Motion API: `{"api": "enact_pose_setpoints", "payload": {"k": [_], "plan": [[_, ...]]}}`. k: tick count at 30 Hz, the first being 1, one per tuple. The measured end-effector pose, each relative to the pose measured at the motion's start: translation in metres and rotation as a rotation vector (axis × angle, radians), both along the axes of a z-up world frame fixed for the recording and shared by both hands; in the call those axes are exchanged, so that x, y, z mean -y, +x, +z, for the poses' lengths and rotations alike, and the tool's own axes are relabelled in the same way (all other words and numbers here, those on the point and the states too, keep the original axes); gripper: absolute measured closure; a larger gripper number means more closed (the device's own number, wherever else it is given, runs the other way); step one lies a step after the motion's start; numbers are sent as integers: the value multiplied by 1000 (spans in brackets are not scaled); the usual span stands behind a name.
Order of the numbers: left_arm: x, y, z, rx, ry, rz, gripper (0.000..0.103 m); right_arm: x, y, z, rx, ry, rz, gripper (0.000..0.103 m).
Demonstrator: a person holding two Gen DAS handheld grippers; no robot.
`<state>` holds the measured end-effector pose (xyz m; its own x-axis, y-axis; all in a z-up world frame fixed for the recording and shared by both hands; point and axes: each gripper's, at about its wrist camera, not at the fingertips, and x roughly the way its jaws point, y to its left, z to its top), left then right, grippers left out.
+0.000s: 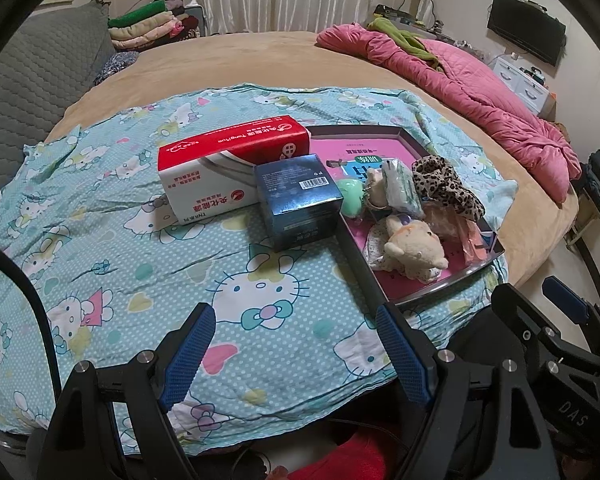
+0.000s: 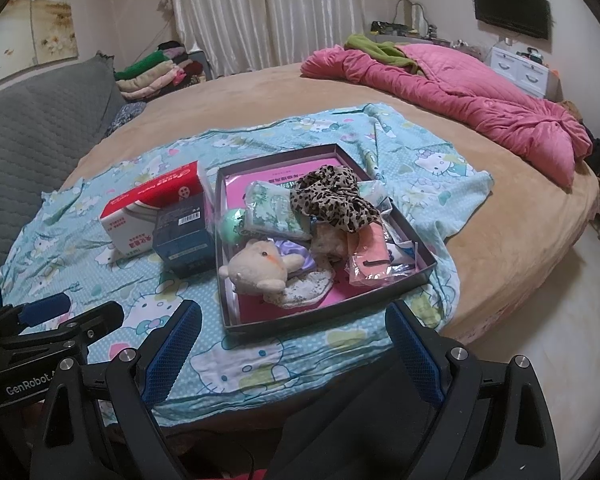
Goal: Organize soft objects
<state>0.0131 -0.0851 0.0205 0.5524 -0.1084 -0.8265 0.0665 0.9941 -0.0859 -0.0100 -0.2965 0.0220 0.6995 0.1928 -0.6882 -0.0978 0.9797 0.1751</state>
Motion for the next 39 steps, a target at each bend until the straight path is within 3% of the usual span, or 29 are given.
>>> {"api": "enact_pose_setpoints", "payload": {"k": [39], "plan": [[-8,0,-1,-5,7,34,21,2,0,1,5,1,-3,9]]}}
